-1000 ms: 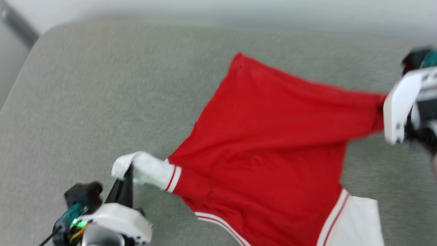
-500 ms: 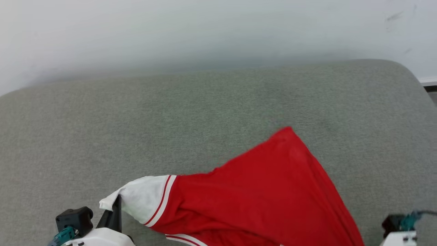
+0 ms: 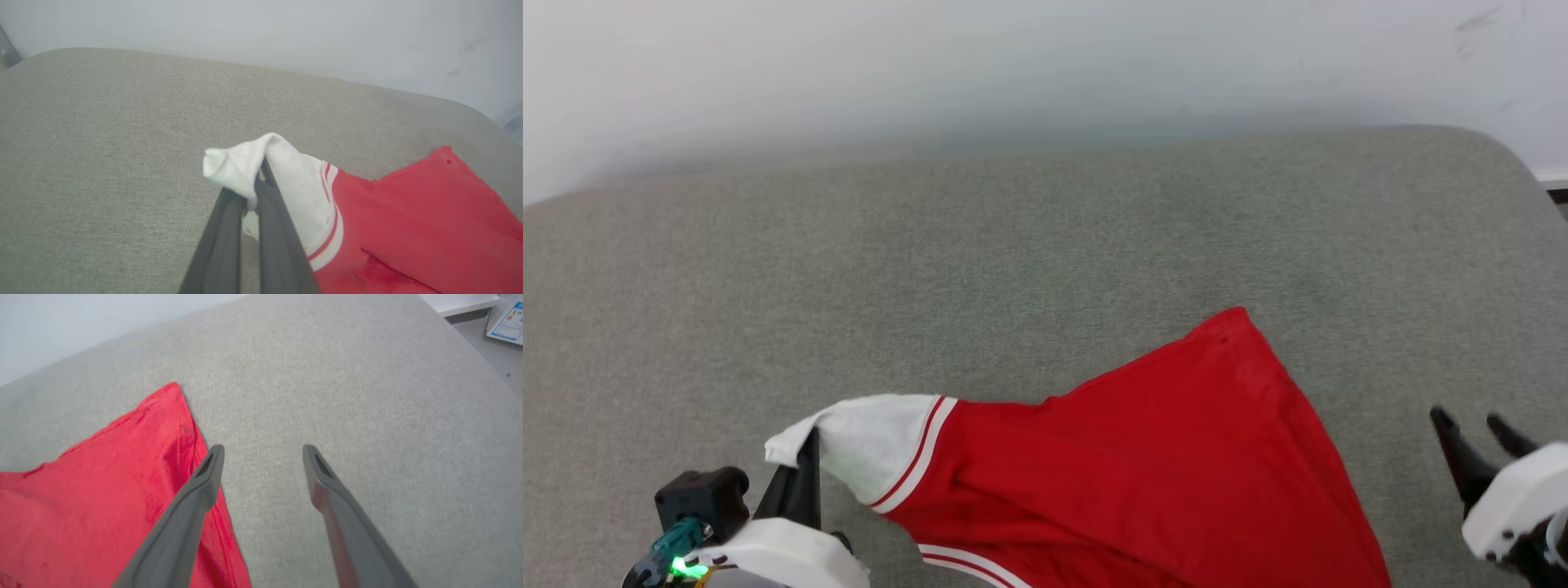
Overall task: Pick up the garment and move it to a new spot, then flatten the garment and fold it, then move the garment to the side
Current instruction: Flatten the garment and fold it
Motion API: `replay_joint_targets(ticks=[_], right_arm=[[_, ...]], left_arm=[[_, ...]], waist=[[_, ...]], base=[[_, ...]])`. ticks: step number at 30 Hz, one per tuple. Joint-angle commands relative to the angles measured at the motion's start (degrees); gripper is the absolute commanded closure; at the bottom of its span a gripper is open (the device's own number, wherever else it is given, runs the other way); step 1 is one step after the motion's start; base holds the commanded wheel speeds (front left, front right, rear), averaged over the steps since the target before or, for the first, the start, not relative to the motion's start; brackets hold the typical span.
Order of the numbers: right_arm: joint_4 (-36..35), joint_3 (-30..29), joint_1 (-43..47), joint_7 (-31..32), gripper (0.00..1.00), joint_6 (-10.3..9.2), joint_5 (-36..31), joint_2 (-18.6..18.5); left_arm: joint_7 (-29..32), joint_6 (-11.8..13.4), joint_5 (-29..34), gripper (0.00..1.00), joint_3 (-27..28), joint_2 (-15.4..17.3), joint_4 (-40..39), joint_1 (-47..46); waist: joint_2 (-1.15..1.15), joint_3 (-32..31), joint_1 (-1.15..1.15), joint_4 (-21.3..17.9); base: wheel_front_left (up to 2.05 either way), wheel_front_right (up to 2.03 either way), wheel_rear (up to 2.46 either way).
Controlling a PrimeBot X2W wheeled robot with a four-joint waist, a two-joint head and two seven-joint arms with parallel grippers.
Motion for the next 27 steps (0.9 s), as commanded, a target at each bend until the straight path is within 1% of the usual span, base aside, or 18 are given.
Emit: replay_joint_targets(ticks=[1, 3, 5, 8, 10, 12, 16, 19, 22, 25, 26, 27], right_arm=[[1.56, -0.31, -2.81, -2.93, 0.00, 0.00, 0.37, 0.52], [4.31, -0.17, -6.32, -5.19, 0.00, -0.01, 0.96, 0.73], [7.02, 0.53, -10.28, -5.82, 0.00, -0.01, 1.73, -0.34], [12.26, 3.23, -15.48, -2.11, 0.00, -0.01, 2.26, -1.81], [14.92, 5.80, -19.09, 1.85, 0.00, -0.01, 2.57, -3.44], [16.98, 8.53, -22.32, 5.81, 0.00, -0.01, 2.81, -4.94], [20.47, 13.57, -27.85, 12.43, 0.00, -0.01, 4.16, -6.64], [22.15, 17.12, -31.12, 15.56, 0.00, -0.01, 4.92, -6.91], [24.19, 20.15, -33.59, 17.08, 0.00, -0.01, 5.55, -7.19], [28.15, 22.36, -34.47, 19.55, 0.00, -0.01, 6.42, -6.99], [32.83, 24.02, -33.52, 24.36, 0.49, -0.01, 7.24, -6.35], [33.87, 24.22, -33.28, 25.53, 0.76, -0.01, 7.92, -5.88]], left_arm=[[-0.44, -0.04, 0.76, 1.00, 0.01, 0.11, -0.64, -1.36], [-0.63, -0.17, 1.16, 1.00, -0.20, -0.05, -1.30, -2.54], [-0.97, -0.22, 1.69, 1.00, -0.39, -0.14, -2.01, -3.69], [-1.12, -0.56, 2.48, 1.00, -1.21, -0.48, -3.11, -5.70], [-1.15, -0.91, 3.00, 1.00, -1.66, -0.70, -3.67, -7.28], [-1.49, -1.43, 3.36, 1.00, -2.09, -0.96, -3.87, -8.48], [-2.21, -2.53, 3.73, 1.00, -2.96, -1.67, -3.52, -11.10], [-2.64, -3.03, 3.86, 1.00, -3.35, -2.18, -3.12, -12.49], [-2.93, -3.39, 3.82, 1.00, -3.53, -2.52, -2.67, -13.45], [-2.97, -3.82, 3.52, 1.00, -3.78, -2.80, -1.95, -13.91], [-3.14, -4.11, 3.22, 1.00, -4.00, -3.02, -1.11, -14.21], [-3.17, -4.25, 3.11, 1.00, -4.09, -3.08, -0.86, -14.25]], waist=[[0.00, 1.21, 0.01, 1.07], [0.00, 2.32, 0.01, 1.94], [0.00, 3.72, 0.01, 2.69], [0.00, 5.63, 0.01, 4.14], [0.00, 7.19, 0.01, 5.18], [0.00, 8.75, 0.01, 6.12], [0.00, 11.49, 0.01, 7.71], [0.00, 13.04, 0.01, 8.57], [0.00, 14.33, 0.01, 9.00], [0.00, 14.87, 0.01, 9.29], [0.00, 14.98, 0.01, 9.65], [0.00, 14.96, 0.01, 9.74]], base=[[0.00, 0.00, 0.00], [0.00, 0.00, 0.00], [0.00, 0.00, 0.00], [0.00, 0.00, 0.00], [0.00, 0.00, 0.00], [0.00, 0.00, 0.00], [0.00, 0.00, 0.00], [0.00, 0.00, 0.00], [0.00, 0.00, 0.00], [0.00, 0.00, 0.00], [0.00, 0.00, 0.00], [0.00, 0.00, 0.00]])
